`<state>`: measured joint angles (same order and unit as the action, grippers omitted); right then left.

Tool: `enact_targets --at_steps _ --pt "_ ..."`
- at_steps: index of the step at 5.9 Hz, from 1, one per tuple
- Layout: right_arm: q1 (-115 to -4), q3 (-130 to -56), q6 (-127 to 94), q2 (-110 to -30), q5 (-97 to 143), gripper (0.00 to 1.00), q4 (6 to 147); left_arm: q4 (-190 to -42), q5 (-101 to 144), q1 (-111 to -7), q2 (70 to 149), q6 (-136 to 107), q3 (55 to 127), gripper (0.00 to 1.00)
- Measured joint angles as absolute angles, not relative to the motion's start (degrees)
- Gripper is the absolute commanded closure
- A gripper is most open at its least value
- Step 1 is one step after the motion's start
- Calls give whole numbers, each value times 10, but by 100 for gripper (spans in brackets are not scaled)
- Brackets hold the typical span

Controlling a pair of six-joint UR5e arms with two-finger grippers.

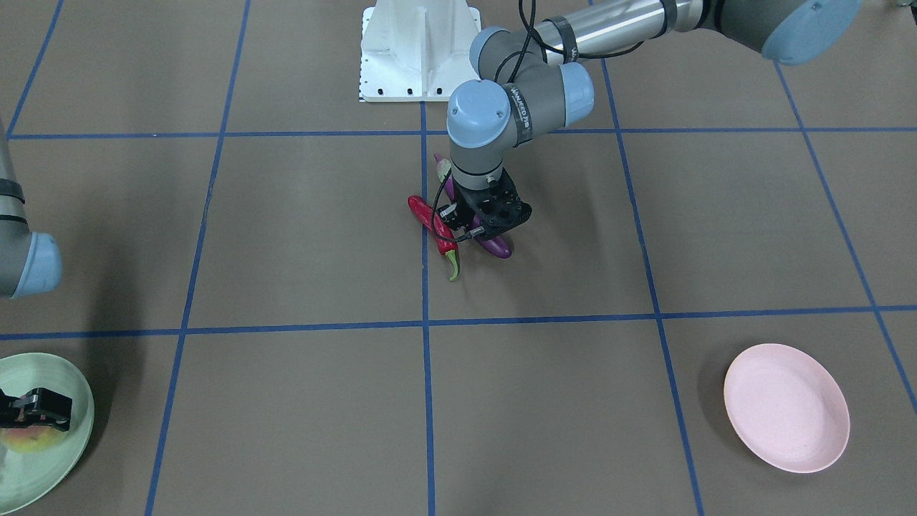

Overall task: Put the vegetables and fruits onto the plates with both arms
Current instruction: 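Close the left gripper on the eggplant and lift it, then carry the eggplant to the pink plate and release it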

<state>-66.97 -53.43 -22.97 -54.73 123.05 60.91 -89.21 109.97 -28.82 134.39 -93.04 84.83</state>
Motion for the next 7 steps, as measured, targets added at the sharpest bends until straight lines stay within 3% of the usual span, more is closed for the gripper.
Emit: enact_targets --at_steps 4,5,7 --pt "-669 -542 -231 -549 1230 0 609 -822 1105 -392 1342 -741 885 100" --pt "-669 -548 -231 -550 1230 0 609 -815 1123 -453 1340 -644 870 100" --pt "-669 -573 -232 -550 1232 0 634 -833 1177 -582 1338 -435 772 100"
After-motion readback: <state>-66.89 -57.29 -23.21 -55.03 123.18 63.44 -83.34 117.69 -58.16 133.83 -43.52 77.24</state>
